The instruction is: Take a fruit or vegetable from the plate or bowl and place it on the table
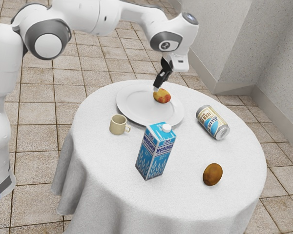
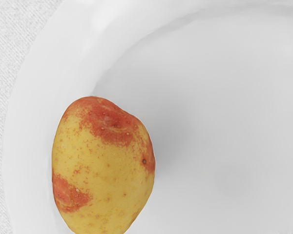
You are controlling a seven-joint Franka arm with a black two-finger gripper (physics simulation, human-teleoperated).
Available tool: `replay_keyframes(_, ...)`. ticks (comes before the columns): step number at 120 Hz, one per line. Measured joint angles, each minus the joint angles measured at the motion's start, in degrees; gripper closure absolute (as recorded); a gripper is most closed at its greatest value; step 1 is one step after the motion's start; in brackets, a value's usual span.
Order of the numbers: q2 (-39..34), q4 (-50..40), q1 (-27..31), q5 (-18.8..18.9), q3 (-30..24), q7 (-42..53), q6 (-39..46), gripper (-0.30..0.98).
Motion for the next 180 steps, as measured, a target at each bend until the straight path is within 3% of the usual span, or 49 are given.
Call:
replay_keyframes(60,5.94,5.68,2.12,-2.65,-0.27,9.42,1.14,0.00)
replay_keyframes(101,3.25,1.75,1.44,-8.51,3.84,11.39,2.00,0.00)
replay_keyframes(180,4.11,-1.29,1.23,-11.52,3.73,11.39,5.47,0.00)
